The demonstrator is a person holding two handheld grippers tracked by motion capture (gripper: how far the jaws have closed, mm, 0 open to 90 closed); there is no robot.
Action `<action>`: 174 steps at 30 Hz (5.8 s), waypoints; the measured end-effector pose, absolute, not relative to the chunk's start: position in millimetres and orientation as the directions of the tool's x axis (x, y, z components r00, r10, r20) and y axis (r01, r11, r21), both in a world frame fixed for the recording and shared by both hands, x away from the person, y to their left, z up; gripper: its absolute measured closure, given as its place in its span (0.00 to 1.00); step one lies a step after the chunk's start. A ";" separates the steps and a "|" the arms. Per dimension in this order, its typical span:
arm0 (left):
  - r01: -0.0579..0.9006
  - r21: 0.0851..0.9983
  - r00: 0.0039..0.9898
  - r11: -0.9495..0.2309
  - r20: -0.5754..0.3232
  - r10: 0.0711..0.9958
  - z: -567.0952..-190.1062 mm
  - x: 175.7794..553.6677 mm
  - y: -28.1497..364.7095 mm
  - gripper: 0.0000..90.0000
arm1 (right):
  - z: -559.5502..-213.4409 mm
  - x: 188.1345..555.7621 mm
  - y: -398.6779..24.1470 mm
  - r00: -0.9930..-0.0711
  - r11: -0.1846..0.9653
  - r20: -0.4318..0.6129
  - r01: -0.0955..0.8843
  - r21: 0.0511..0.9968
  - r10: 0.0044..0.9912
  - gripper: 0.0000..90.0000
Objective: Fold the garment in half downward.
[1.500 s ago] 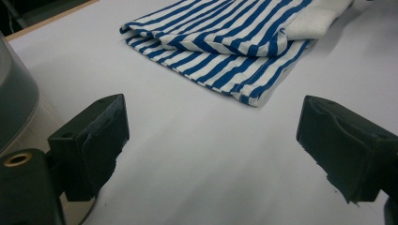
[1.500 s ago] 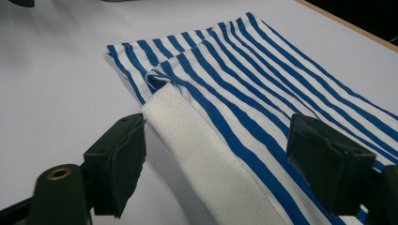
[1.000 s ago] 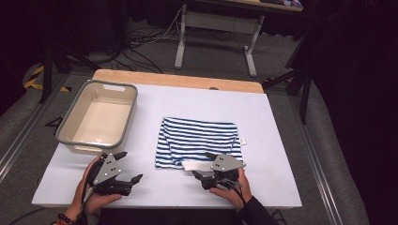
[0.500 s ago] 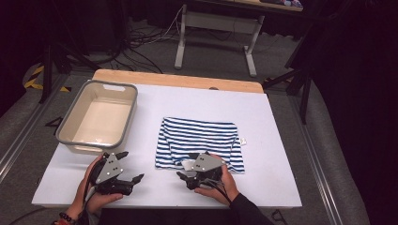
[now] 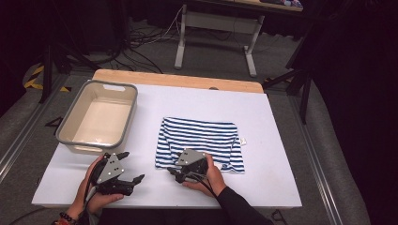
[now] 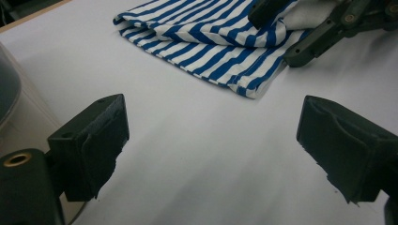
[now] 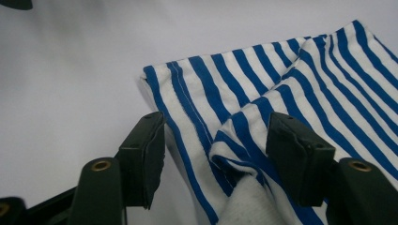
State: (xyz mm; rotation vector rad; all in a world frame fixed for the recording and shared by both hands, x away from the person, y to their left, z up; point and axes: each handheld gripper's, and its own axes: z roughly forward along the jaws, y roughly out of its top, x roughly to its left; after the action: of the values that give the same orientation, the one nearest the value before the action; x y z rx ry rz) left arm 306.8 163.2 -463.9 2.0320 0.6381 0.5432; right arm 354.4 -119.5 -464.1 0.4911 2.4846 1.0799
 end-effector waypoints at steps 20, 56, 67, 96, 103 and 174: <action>0.252 0.857 0.774 -0.450 0.100 0.625 -465.9 309.7 147.2 0.13 | -458.3 377.4 -124.8 -0.864 0.593 -0.017 0.331 0.734 0.504 0.88; 0.444 0.835 0.655 -0.324 -0.056 0.754 -447.6 457.5 72.7 0.22 | -464.5 355.6 -123.8 -0.859 0.608 -0.134 0.231 0.760 0.493 0.94; 0.562 0.779 0.544 -0.278 -0.094 0.834 -457.5 494.1 77.1 0.37 | -464.7 355.5 -123.8 -0.860 0.608 -0.136 0.228 0.760 0.492 0.94; 0.541 0.788 0.605 -0.295 -0.121 0.787 -457.1 493.6 74.9 0.96 | -463.9 352.2 -126.0 -0.853 0.591 -0.149 0.211 0.778 0.500 0.94; 0.475 0.829 0.611 -0.296 -0.069 0.789 -439.6 482.8 72.3 0.96 | -462.4 352.2 -129.1 -0.856 0.565 -0.123 0.216 0.796 0.502 0.94; 0.324 0.859 0.696 -0.397 0.068 0.715 -395.8 478.2 -12.1 0.96 | -422.3 322.4 -219.7 -0.769 0.331 -0.037 0.230 0.915 0.638 0.94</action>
State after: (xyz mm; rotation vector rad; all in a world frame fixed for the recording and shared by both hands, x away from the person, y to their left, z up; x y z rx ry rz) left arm 478.2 -12.1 -395.8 1.9982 0.7982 0.5444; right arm 322.4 -219.7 -422.3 0.7673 2.2100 1.4227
